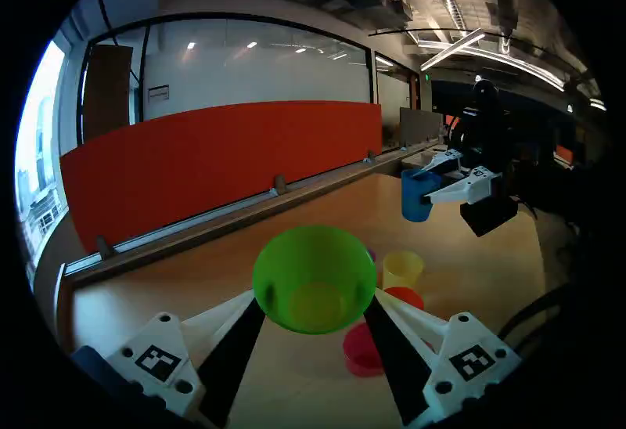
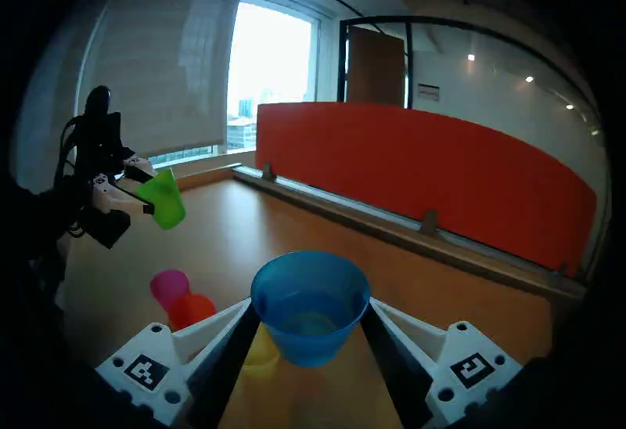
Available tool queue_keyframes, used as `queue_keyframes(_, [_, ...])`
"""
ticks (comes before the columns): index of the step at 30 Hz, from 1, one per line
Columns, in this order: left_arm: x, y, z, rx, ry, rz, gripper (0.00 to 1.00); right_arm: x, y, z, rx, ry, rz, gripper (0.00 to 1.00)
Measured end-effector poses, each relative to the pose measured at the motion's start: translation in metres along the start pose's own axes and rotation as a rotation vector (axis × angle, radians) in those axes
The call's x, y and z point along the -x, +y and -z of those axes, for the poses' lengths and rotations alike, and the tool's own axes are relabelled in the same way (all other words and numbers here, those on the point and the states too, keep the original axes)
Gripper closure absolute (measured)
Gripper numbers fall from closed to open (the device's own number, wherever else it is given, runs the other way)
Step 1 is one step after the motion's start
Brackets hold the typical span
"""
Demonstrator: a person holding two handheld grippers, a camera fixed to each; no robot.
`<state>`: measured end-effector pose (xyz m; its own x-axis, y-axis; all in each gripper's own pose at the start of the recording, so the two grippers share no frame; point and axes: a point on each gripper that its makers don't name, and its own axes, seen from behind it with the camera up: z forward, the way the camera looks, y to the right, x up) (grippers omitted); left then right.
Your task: Pour water
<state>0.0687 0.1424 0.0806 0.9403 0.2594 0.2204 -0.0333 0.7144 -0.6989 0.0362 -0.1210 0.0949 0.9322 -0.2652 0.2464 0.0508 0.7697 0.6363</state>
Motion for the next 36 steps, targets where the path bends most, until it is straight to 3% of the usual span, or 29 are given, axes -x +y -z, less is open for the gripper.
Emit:
queue_keyframes(14, [-0.019, 0.013, 0.019, 0.000, 0.072, 0.033, 0.17, -0.013, -0.011, 0.020, 0.007, 0.036, 0.002, 0.11])
queue_keyframes(36, [-0.042, 0.034, 0.034, 0.007, 0.188, 0.043, 0.17, -0.027, -0.021, 0.033, 0.007, 0.069, 0.019, 0.12])
